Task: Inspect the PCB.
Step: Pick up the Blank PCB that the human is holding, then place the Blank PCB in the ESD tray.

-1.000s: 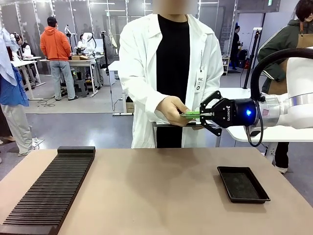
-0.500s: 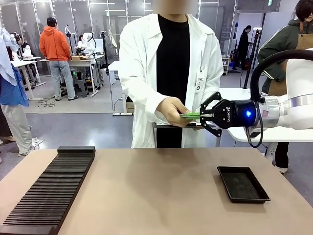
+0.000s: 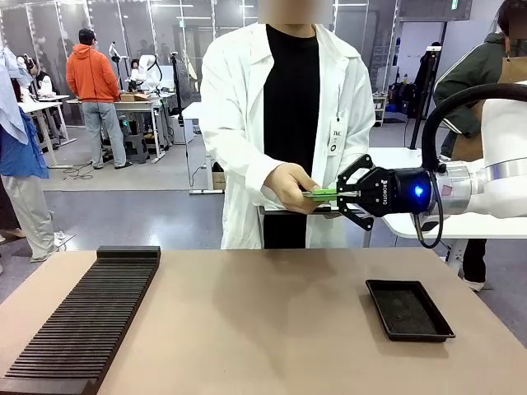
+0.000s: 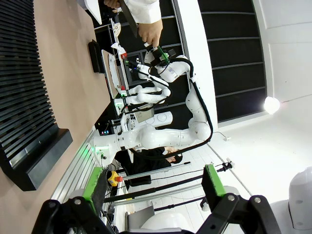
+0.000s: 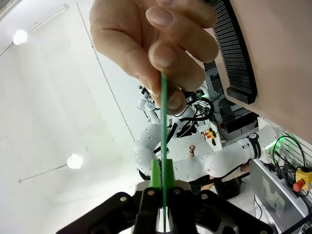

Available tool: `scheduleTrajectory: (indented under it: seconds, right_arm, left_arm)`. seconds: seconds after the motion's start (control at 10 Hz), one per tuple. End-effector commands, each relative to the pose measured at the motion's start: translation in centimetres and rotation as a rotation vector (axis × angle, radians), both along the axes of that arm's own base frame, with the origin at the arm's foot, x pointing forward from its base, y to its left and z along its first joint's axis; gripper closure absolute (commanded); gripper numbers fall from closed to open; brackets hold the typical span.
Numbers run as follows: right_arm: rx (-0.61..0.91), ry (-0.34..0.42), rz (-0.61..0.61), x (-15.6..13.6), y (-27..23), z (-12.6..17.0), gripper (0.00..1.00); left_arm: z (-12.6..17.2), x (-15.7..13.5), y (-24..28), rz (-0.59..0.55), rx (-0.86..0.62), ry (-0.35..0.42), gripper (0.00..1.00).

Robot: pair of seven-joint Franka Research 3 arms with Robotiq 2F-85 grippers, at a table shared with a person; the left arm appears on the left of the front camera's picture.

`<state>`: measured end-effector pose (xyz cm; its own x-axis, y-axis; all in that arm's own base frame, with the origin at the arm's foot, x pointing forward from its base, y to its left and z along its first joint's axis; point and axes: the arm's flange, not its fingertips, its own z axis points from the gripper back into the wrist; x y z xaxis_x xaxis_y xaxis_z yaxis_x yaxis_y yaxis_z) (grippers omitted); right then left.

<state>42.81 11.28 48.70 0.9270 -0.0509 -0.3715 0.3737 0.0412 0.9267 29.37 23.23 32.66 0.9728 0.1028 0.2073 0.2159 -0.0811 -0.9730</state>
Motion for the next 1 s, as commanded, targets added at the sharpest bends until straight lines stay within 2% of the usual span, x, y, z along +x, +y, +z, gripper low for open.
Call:
scheduleTrajectory:
  seconds: [0.0, 0.9]
  right_arm:
    - [0.0, -0.005, 0.001, -0.04, 0.1, 0.2, 1.0]
    - [0.0, -0.005, 0.001, -0.04, 0.1, 0.2, 1.0]
  left_arm:
    - [0.42, 0.18, 0.33, 0.0, 0.009, 0.012, 0.0]
    - [0.42, 0.18, 0.33, 0.0, 0.009, 0.012, 0.0]
